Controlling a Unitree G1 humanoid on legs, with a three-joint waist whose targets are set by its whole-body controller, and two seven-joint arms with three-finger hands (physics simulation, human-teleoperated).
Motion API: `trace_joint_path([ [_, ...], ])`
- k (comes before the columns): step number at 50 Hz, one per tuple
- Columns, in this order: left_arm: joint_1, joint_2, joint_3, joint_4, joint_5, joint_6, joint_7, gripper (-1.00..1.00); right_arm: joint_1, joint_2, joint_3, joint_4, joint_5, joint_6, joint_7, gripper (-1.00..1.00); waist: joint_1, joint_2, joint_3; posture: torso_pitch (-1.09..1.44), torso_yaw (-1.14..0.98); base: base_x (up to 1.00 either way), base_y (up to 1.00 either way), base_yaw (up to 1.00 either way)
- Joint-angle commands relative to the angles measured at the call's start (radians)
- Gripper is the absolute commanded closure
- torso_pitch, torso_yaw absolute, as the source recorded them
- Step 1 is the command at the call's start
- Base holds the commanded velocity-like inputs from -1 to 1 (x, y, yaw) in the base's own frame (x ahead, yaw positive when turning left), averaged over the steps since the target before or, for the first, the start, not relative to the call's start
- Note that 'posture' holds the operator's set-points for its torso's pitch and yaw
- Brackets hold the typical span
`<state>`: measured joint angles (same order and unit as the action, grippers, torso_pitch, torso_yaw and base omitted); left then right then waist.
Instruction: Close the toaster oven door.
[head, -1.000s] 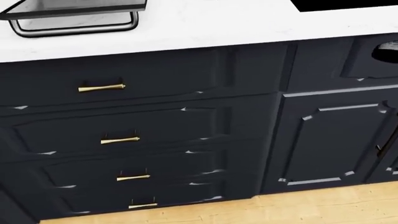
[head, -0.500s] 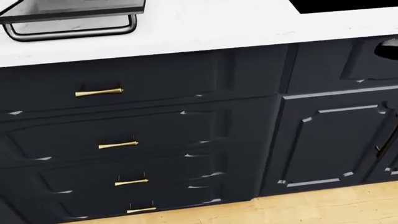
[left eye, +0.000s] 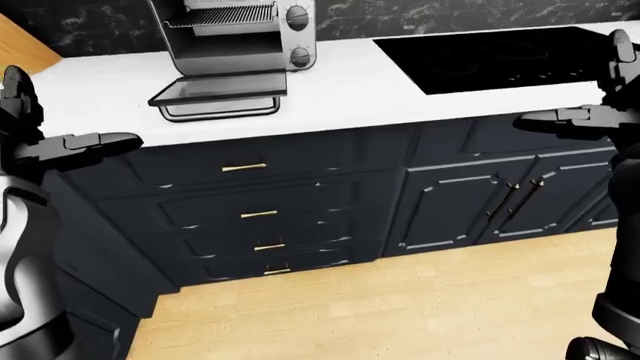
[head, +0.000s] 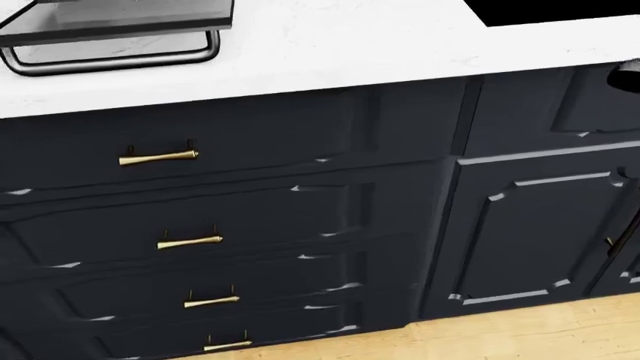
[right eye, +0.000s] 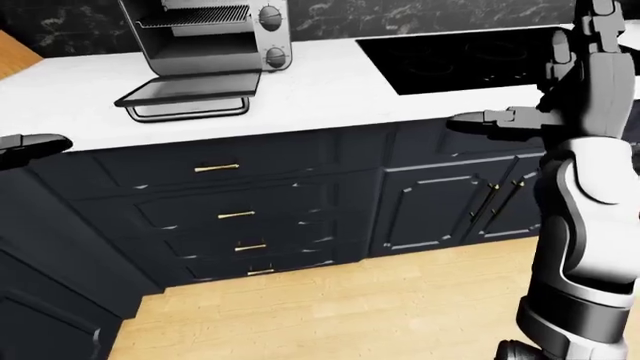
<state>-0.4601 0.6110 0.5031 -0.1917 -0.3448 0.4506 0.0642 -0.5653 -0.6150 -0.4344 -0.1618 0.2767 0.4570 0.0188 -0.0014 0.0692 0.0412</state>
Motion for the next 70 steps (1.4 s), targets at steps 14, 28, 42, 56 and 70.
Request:
trace_joint_path([
  [14,-0.019,0.016,0.012,-0.016,0.003,-0.029,0.004,-1.00,-0.020,-0.018,-0.009,-0.031,0.007,-0.024,0.001,-1.00,0.000,-0.103,-0.019,0.00,0.00,0.06,0.07,0.00],
  [28,-0.024,0.023,0.014,-0.023,-0.002,-0.020,0.008,-1.00,-0.025,-0.023,-0.011,-0.030,0.011,-0.020,0.001,-1.00,-0.003,0.004,-0.016,0.00,0.00,0.05,0.07,0.00],
  [42,-0.028,0.026,0.013,-0.025,-0.007,-0.015,0.011,-1.00,-0.024,-0.026,-0.011,-0.034,0.014,-0.019,0.002,-1.00,-0.001,-0.120,-0.027,0.00,0.00,0.05,0.12,0.00],
  [56,-0.027,0.023,0.013,-0.021,-0.004,-0.018,0.008,-1.00,-0.018,-0.018,-0.009,-0.032,0.008,-0.026,0.007,-1.00,0.000,-0.018,-0.023,0.00,0.00,0.05,0.15,0.00],
  [70,-0.023,0.023,0.014,-0.024,-0.004,-0.020,0.008,-1.00,-0.017,-0.018,-0.010,-0.031,0.009,-0.028,0.008,-1.00,0.000,-0.107,-0.022,0.00,0.00,0.05,0.16,0.00],
])
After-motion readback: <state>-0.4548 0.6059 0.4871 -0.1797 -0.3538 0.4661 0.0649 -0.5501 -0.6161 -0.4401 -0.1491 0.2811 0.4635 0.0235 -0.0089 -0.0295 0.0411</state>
